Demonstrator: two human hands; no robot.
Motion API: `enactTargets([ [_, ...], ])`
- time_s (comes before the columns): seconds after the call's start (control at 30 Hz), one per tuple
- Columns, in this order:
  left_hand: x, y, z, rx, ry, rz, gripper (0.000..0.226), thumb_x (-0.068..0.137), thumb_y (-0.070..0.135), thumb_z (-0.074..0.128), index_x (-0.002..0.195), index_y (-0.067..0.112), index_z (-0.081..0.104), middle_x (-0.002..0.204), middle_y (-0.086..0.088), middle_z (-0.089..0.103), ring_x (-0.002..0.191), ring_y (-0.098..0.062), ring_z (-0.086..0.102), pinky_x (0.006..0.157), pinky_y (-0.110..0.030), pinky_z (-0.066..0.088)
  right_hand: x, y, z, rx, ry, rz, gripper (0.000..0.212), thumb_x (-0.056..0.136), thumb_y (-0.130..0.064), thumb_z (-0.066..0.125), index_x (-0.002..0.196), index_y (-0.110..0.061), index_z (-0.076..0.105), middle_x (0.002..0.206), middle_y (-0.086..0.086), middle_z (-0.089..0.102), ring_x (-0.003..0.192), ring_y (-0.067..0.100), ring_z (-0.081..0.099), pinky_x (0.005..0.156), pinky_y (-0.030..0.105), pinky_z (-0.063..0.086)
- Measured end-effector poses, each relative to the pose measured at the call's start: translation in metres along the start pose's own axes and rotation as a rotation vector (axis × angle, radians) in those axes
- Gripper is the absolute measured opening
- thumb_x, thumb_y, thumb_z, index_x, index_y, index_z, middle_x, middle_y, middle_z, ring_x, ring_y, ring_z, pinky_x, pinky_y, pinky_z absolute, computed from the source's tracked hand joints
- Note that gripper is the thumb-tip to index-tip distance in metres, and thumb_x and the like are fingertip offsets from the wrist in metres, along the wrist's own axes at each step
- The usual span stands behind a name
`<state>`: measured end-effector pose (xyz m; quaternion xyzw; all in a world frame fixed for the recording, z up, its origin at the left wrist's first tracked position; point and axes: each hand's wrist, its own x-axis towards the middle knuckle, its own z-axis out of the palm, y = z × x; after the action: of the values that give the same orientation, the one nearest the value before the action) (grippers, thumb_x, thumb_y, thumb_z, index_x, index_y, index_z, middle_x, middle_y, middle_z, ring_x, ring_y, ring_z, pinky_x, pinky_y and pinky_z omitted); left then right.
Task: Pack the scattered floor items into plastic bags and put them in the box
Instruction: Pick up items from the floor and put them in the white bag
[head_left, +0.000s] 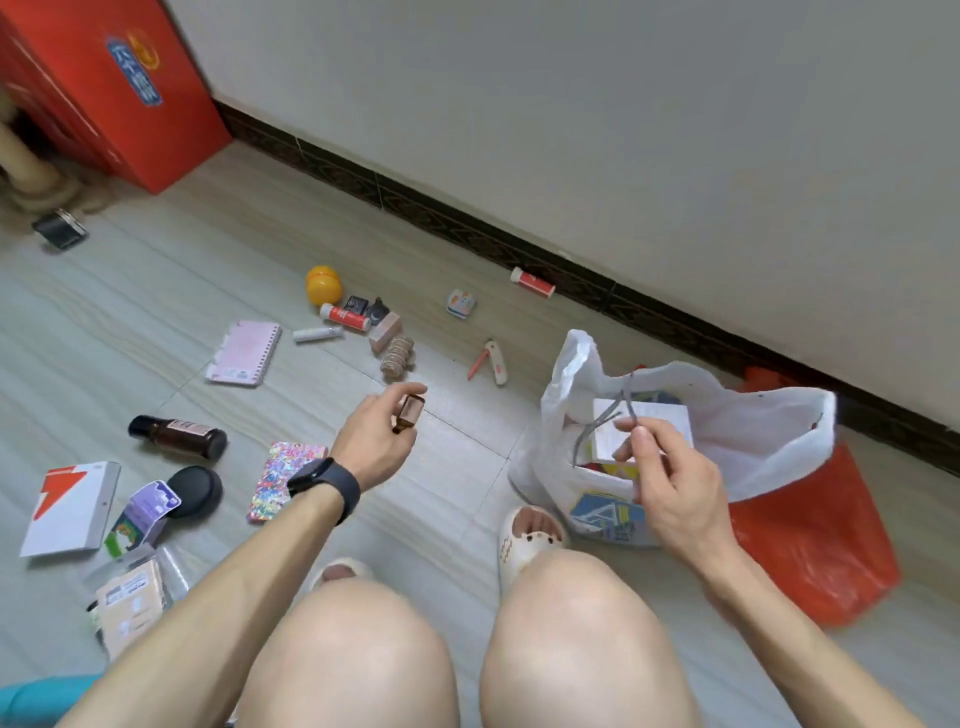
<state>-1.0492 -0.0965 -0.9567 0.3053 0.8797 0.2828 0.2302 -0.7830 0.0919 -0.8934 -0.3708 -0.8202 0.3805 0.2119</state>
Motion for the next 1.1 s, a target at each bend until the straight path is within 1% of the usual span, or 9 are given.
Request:
enactTargets([
  [0.17, 0.014, 0.090, -0.033, 0.072, -0.013, 0.229, 0.048, 0.088, 0.018, 0.062, 0.132, 0.032, 0.049, 0.109, -0.001, 0.062, 0.098, -0.022, 0.059, 0.088, -0.037, 0.049, 0.042, 0.056, -0.030, -0.417, -0.130, 0.281, 0.024, 0.104, -0.027, 0.034, 0.108, -0.021, 0.056, 0.086, -0.010, 0.072, 0.090, 0.024, 0.065, 0.076, 0.038, 0.045],
  [0.33, 0.019, 0.166, -0.045, 0.213, -0.009, 0.421, 0.048, 0.086, 0.018, 0.058, 0.132, 0.030, 0.047, 0.114, 0.000, 0.063, 0.102, -0.022, 0.059, 0.087, -0.039, 0.050, 0.054, 0.080, -0.020, -0.632, -0.149, 0.212, 0.023, 0.102, -0.022, 0.036, 0.106, -0.011, 0.056, 0.096, 0.016, 0.071, 0.091, 0.039, 0.064, 0.068, 0.041, 0.045],
  [0.5, 0.013, 0.206, -0.012, 0.273, -0.065, 0.506, 0.047, 0.089, 0.017, 0.056, 0.133, 0.027, 0.046, 0.119, -0.005, 0.061, 0.106, -0.026, 0.058, 0.084, -0.033, 0.048, 0.042, 0.085, -0.019, -0.690, -0.106, 0.234, 0.039, 0.099, -0.039, 0.045, 0.127, -0.017, 0.060, 0.126, 0.012, 0.061, 0.112, 0.037, 0.052, 0.091, 0.045, 0.046],
  [0.6, 0.007, 0.214, 0.021, 0.298, -0.153, 0.533, 0.051, 0.086, 0.013, 0.056, 0.134, 0.026, 0.043, 0.117, -0.003, 0.062, 0.103, -0.027, 0.060, 0.084, -0.041, 0.051, 0.026, 0.069, -0.027, -0.256, 0.028, 0.316, 0.037, 0.099, -0.046, 0.049, 0.122, -0.022, 0.064, 0.123, 0.003, 0.064, 0.116, 0.026, 0.055, 0.093, 0.036, 0.043],
  [0.67, 0.004, 0.216, 0.042, 0.275, -0.233, 0.537, 0.052, 0.086, 0.014, 0.058, 0.134, 0.026, 0.041, 0.114, -0.001, 0.065, 0.100, -0.025, 0.062, 0.081, -0.041, 0.052, 0.022, 0.046, -0.034, 0.369, -0.061, 0.484, 0.031, 0.100, -0.045, 0.051, 0.113, -0.021, 0.065, 0.111, 0.002, 0.072, 0.100, 0.021, 0.068, 0.084, 0.033, 0.050],
  [0.73, -0.001, 0.218, 0.060, 0.256, -0.290, 0.550, 0.051, 0.089, 0.020, 0.060, 0.135, 0.026, 0.040, 0.113, 0.001, 0.066, 0.100, -0.023, 0.063, 0.079, -0.038, 0.052, 0.020, 0.038, -0.038, 0.699, -0.198, 0.539, 0.029, 0.099, -0.042, 0.053, 0.116, -0.021, 0.063, 0.103, 0.005, 0.075, 0.087, 0.025, 0.073, 0.078, 0.035, 0.054],
  [0.9, -0.003, 0.226, 0.084, 0.205, -0.339, 0.582, 0.048, 0.092, 0.026, 0.059, 0.136, 0.024, 0.040, 0.117, -0.002, 0.066, 0.103, -0.023, 0.063, 0.078, -0.036, 0.052, 0.021, 0.049, -0.037, 0.687, -0.129, 0.486, 0.028, 0.093, -0.024, 0.067, 0.116, -0.008, 0.063, 0.088, 0.010, 0.076, 0.076, 0.021, 0.071, 0.071, 0.030, 0.057],
  [0.97, 0.002, 0.223, 0.081, 0.355, -0.170, 0.666, 0.050, 0.090, 0.034, 0.061, 0.136, 0.025, 0.043, 0.127, -0.002, 0.056, 0.114, -0.023, 0.054, 0.087, -0.039, 0.050, 0.024, 0.056, -0.037, 0.656, -0.084, 0.483, 0.022, 0.092, -0.026, 0.070, 0.108, -0.012, 0.064, 0.088, 0.009, 0.076, 0.075, 0.018, 0.071, 0.069, 0.030, 0.057],
  [1.1, 0.019, 0.206, 0.067, 0.651, 0.047, 0.500, 0.074, 0.083, 0.046, 0.065, 0.146, 0.031, 0.030, 0.157, -0.011, 0.020, 0.141, -0.033, 0.024, 0.111, -0.049, 0.029, 0.039, 0.067, -0.034, 0.108, -0.047, 0.333, 0.014, 0.088, -0.039, 0.070, 0.098, -0.033, 0.062, 0.085, -0.006, 0.071, 0.077, 0.010, 0.067, 0.070, 0.025, 0.050],
])
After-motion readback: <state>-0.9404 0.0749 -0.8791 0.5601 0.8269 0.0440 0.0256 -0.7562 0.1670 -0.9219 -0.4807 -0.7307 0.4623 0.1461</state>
